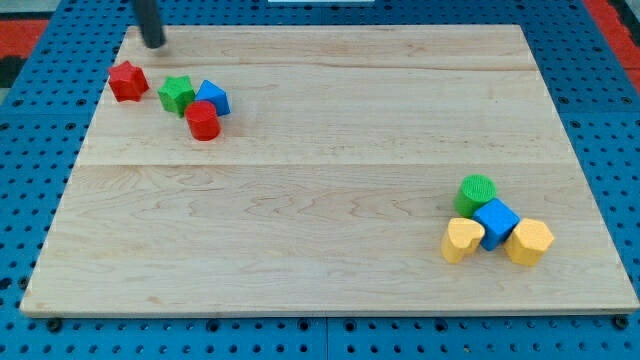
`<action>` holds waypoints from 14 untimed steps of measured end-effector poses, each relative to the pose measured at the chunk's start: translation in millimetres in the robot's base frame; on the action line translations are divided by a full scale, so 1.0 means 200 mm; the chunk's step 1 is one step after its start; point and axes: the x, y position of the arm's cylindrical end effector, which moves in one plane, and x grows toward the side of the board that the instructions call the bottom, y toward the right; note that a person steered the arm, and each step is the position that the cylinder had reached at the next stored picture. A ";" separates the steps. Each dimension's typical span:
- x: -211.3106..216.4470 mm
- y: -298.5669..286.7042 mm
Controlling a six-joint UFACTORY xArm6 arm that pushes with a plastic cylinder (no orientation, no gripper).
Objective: Push the green star left to the yellow heart
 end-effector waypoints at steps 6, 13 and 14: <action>0.96 1.15; 0.31 1.00; 0.67 0.86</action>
